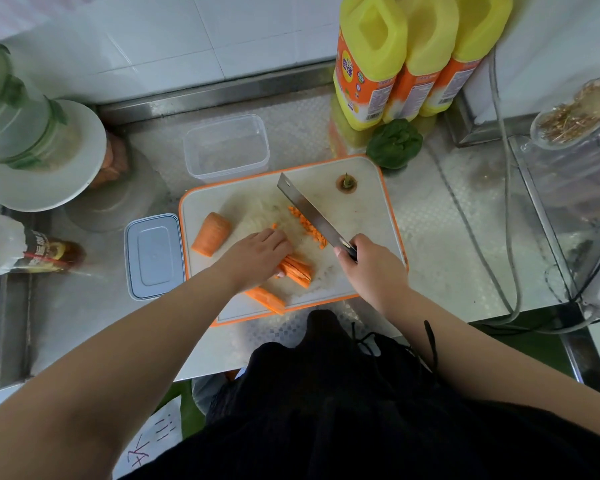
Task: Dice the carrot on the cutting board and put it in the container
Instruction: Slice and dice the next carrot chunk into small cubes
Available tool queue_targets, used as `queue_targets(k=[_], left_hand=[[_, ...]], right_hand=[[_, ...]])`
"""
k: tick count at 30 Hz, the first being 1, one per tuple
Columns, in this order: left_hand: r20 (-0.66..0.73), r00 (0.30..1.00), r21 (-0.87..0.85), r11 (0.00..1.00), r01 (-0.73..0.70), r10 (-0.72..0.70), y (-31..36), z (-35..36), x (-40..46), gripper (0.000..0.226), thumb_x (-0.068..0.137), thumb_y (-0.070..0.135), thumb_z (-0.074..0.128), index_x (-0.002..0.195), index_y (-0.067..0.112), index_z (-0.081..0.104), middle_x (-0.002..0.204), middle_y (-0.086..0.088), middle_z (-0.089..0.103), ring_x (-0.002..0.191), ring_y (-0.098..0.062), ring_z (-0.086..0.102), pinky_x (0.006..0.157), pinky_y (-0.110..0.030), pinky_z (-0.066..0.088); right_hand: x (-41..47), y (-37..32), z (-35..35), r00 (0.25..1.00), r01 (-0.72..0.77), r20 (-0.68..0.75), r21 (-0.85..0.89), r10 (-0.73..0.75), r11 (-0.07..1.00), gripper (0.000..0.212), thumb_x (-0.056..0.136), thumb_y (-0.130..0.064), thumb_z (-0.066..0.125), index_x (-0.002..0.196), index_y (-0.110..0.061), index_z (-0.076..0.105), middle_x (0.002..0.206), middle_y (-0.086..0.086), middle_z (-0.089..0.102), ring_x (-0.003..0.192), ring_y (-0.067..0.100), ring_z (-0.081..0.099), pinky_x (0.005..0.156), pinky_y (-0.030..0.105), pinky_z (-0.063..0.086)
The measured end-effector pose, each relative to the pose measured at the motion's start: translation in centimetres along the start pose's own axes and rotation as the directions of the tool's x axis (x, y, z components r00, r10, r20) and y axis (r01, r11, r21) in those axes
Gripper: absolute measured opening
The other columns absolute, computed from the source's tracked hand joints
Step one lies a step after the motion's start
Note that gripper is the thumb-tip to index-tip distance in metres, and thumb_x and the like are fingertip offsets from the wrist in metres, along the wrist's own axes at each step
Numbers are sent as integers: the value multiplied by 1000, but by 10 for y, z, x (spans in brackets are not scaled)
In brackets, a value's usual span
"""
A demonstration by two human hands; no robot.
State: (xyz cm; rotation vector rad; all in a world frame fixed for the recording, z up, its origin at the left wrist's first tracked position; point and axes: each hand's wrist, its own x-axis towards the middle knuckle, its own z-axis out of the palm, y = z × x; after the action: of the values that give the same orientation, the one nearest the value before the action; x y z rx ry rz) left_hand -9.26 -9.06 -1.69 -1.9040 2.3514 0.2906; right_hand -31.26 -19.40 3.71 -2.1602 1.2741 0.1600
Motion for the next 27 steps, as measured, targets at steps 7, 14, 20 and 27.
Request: queue_targets(k=[7,14,20,27], left_hand=[[-67,998,41,999,19,-16,3,8,-3,49,74,41,79,107,7,64,102,-10,63,87,-29,61,73,-35,53],[-113,976,82,978,194,-184,17,20,-10,38,90,37,50,95,2,63,83,-11,61,68,-29,57,56,-33,47],[207,734,-11,749,663,-647,51,4,2,34,99,30,50,120,3,47,115,-11,52,102,-27,56,77,-34,48],[236,614,-289,548,785,-754,69,-2,7,47,99,43,48,129,7,42,126,-10,46,112,-27,49,78,-35,43]], right_hand=[[0,1,-1,1000,-3,0,3,3,1000,31,98,-43,43,86,-14,45,66,0,54,65,25,58,58,35,43],[-2,0,1,1000,12,14,-6,-12,1000,30,98,-43,44,86,-15,45,65,-1,54,65,26,58,58,36,45],[2,-2,5,998,-2,66,-21,3,1000,29,99,-42,42,87,-16,45,65,-3,51,66,25,56,56,32,39],[0,4,10,995,63,83,-105,-54,992,29,100,-39,39,84,-14,43,62,-3,50,62,24,56,55,36,45]])
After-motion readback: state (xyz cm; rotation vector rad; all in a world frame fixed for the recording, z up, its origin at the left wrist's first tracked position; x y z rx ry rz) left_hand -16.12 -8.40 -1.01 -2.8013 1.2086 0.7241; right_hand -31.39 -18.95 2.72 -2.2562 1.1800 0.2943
